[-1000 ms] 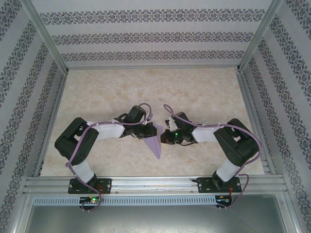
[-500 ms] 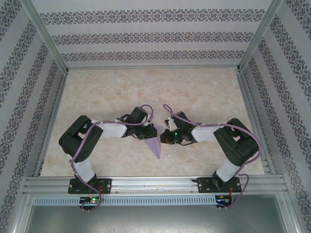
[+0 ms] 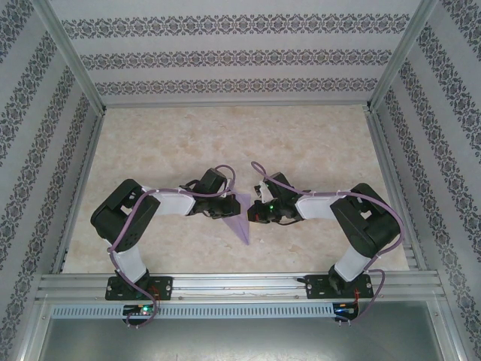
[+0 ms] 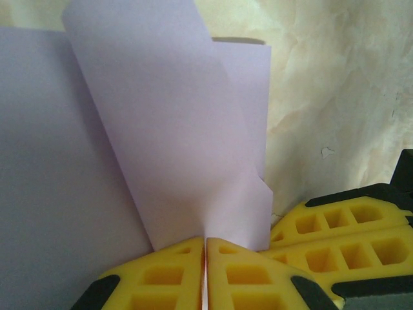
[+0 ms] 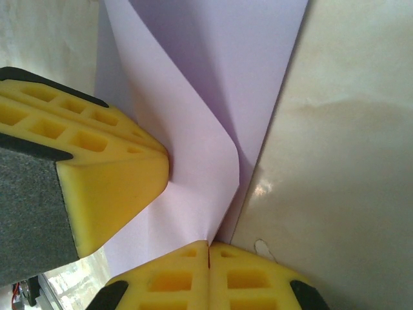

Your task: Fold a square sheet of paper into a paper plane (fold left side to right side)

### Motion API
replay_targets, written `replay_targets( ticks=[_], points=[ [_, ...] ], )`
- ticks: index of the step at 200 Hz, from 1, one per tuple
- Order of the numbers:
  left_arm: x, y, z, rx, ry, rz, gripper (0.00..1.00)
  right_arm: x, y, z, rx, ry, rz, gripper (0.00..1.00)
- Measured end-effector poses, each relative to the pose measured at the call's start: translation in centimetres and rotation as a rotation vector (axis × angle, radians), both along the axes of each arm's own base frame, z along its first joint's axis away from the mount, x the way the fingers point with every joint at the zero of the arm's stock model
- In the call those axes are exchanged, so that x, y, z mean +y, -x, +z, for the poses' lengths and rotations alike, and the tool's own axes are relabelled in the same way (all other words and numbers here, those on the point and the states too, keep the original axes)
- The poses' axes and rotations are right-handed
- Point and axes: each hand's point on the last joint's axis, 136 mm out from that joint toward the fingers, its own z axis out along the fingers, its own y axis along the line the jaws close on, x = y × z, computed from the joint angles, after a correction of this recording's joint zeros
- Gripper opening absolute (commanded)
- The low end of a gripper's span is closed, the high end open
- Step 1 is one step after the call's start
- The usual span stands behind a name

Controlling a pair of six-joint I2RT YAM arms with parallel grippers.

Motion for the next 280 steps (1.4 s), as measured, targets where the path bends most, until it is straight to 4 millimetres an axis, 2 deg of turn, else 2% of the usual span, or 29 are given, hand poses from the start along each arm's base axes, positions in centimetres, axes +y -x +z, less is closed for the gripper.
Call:
replay_targets(
  ticks=[32,71,92,106,122,143,157,168,185,205,232,251,280],
  points=[
    [0.0,0.0,-0.1,-0.006,0.005,0.0,0.1,0.0,-0.1,0.1,-0.01,0.01,0.003,0.12],
    [0.0,0.0,0.0,-0.016,0.012,0.001,0.1,-0.2,-0.5,0.9,-0.029,0.021,0.009,0.26],
    [0.0,0.0,0.0,-0.02,0.014,0.001,0.1,-1.1,-1.2,2.2,-0.068,0.022,-0.013,0.35],
    [0.0,0.0,0.0,-0.021,0.015,0.001,0.09,-1.6,-1.7,3.7,-0.1,0.013,-0.032,0.36],
    [0.0,0.0,0.0,-0.022,0.016,0.001,0.09,-2.1,-2.0,5.8,-0.148,-0.009,-0.046,0.33],
    [0.0,0.0,0.0,-0.023,0.016,0.001,0.1,-2.3,-1.3,8.0,-0.198,-0.065,-0.045,0.16],
    [0.0,0.0,0.0,-0.024,0.016,0.002,0.1,-2.2,0.0,8.4,-0.187,-0.105,-0.033,0.06],
    [0.1,0.0,0.0,-0.025,0.015,0.003,0.1,-1.9,1.2,8.2,-0.154,-0.13,-0.021,0.0],
    [0.0,0.0,0.0,-0.025,0.015,0.002,0.1,-0.8,3.3,7.5,-0.095,-0.162,0.016,0.0],
    [0.0,0.0,0.0,-0.025,0.015,0.002,0.09,0.9,4.8,7.2,-0.052,-0.198,0.059,0.0],
    [0.0,0.0,0.0,-0.025,0.015,0.002,0.1,2.5,5.7,5.5,0.001,-0.199,0.087,0.0],
    [0.0,0.0,0.0,-0.025,0.015,0.002,0.1,2.8,5.6,4.4,0.031,-0.188,0.075,0.0],
    [0.0,0.0,0.0,-0.025,0.015,0.002,0.09,3.2,5.5,3.7,0.043,-0.187,0.065,0.0]
  ],
)
